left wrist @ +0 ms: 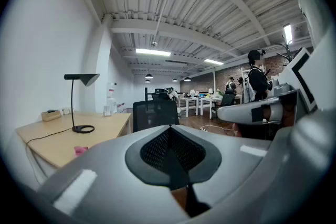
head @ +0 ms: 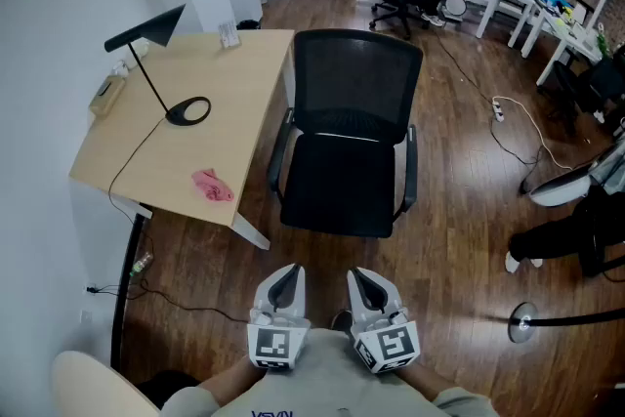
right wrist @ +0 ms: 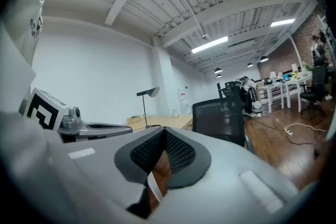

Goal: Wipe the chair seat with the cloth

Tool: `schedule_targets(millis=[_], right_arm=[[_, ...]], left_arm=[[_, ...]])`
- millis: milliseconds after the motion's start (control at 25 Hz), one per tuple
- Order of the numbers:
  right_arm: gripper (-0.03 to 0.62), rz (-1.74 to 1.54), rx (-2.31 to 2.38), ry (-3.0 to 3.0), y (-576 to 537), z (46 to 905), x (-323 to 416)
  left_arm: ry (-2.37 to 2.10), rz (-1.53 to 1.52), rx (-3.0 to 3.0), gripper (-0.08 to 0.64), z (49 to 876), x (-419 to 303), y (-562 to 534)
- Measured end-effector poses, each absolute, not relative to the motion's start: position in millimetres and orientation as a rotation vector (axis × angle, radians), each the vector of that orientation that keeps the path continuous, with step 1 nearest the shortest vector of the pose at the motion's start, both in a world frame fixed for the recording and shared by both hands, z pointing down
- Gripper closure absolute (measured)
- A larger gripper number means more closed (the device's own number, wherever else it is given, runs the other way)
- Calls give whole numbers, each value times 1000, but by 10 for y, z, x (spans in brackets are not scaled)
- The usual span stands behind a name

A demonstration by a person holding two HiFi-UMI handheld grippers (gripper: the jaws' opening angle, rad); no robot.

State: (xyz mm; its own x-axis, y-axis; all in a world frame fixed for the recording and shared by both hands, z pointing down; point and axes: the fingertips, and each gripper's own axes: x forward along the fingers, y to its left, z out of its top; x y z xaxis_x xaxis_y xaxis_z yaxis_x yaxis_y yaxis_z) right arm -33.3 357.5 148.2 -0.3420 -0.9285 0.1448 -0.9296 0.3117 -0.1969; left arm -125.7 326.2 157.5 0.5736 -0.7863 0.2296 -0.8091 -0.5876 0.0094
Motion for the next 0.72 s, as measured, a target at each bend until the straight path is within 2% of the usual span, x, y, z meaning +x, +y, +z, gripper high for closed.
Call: schedule_targets(millis=[320, 360, 600, 640, 720], right_arm=[[590, 345, 1690, -2537, 2991, 1635, -661], [566, 345, 1672, -2534, 2868, 1656, -727], [531, 323, 1588, -2522, 2016, 1697, -1321], [529, 317, 1569, -2526, 1869, 1702, -1452], [528, 305, 1531, -2534, 1585, 1724, -1728]], left_arm=[[-1488, 248, 2559, 555, 1828, -1718, 2759], [-1491, 241, 2549, 555, 1836, -1786, 2646], [-1513, 153, 2515, 555, 1878, -2358, 1858], [-1514, 148, 2508, 520, 1891, -2470, 1722], [-1529, 162, 2490, 509, 1919, -2710, 1448]])
